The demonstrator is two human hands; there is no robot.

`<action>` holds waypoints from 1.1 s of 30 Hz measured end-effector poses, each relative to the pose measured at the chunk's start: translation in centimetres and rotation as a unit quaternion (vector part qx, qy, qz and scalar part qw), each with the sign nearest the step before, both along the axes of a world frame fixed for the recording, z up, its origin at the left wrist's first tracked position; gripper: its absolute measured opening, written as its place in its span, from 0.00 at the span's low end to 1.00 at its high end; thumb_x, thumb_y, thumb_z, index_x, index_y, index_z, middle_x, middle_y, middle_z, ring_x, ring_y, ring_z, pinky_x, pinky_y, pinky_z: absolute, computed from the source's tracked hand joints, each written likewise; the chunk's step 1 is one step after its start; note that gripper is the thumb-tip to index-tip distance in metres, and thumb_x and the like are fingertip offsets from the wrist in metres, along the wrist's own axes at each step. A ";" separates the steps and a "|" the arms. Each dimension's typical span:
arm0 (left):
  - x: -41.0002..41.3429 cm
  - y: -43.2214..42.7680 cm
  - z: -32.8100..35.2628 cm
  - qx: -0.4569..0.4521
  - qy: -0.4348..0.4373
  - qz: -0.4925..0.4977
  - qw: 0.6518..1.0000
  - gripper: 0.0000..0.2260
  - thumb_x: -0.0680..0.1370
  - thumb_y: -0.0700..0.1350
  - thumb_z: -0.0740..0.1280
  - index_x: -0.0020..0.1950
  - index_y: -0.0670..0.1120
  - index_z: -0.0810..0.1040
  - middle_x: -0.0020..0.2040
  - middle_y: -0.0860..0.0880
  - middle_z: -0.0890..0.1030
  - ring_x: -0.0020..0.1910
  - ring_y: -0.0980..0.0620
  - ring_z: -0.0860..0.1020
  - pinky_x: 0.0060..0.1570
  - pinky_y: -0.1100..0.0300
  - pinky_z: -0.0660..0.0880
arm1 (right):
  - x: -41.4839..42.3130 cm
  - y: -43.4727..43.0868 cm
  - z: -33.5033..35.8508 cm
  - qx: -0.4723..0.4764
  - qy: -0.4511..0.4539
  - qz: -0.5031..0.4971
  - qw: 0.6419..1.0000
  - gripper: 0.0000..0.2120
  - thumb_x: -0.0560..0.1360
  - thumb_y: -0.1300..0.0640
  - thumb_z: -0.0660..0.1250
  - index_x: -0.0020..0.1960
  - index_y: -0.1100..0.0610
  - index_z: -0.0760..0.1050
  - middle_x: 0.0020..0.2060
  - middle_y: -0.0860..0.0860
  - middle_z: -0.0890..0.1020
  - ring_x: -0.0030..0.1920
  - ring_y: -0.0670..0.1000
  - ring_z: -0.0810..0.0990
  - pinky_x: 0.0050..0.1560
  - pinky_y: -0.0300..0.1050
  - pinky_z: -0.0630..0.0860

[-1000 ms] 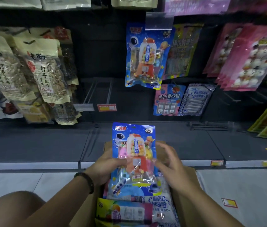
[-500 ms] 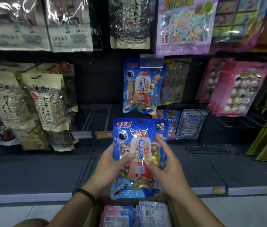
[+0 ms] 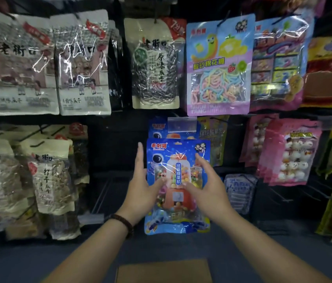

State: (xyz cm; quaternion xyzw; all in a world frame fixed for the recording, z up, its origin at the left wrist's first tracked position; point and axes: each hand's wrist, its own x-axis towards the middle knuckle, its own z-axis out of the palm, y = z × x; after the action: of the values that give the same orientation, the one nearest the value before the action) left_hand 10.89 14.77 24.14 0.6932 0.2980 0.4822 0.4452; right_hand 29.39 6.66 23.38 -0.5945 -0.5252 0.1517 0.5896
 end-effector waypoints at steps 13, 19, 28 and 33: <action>1.7 4.2 3.7 0.109 0.099 -0.033 0.989 0.38 0.84 0.37 0.67 0.84 0.67 0.54 0.74 0.68 0.65 0.62 0.78 0.72 0.63 0.68 0.77 | 1.7 3.5 2.7 0.029 -0.042 -0.039 0.998 0.41 0.77 0.55 0.76 0.81 0.33 0.60 0.72 0.36 0.71 0.73 0.38 0.67 0.72 0.46 0.68; 1.8 4.9 3.4 0.084 0.112 -0.041 0.989 0.38 0.84 0.38 0.67 0.84 0.67 0.52 0.80 0.57 0.66 0.65 0.56 0.82 0.58 0.59 0.83 | 2.3 4.1 2.8 -0.006 -0.060 -0.029 0.998 0.41 0.77 0.55 0.76 0.82 0.38 0.60 0.71 0.36 0.71 0.70 0.38 0.68 0.67 0.40 0.69; 3.8 9.2 4.7 0.014 0.165 0.010 0.986 0.42 0.82 0.34 0.67 0.85 0.65 0.50 0.58 0.62 0.80 0.53 0.43 0.87 0.53 0.42 0.85 | 3.8 9.2 4.8 -0.086 -0.060 -0.042 0.994 0.42 0.76 0.57 0.75 0.82 0.38 0.58 0.74 0.48 0.71 0.57 0.55 0.84 0.51 0.51 0.83; 4.2 11.1 4.4 -0.011 0.159 -0.003 0.987 0.48 0.76 0.43 0.74 0.77 0.77 0.46 0.67 0.54 0.82 0.53 0.45 0.88 0.53 0.39 0.85 | 4.5 10.7 5.5 -0.145 -0.079 -0.018 0.986 0.49 0.72 0.51 0.77 0.82 0.32 0.50 0.76 0.54 0.69 0.55 0.59 0.84 0.48 0.51 0.83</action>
State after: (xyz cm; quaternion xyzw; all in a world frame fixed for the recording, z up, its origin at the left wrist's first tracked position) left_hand 15.14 25.87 28.56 0.7567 0.3683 0.3612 0.4016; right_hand 33.86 17.36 28.84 -0.6931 -0.5320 0.1685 0.4563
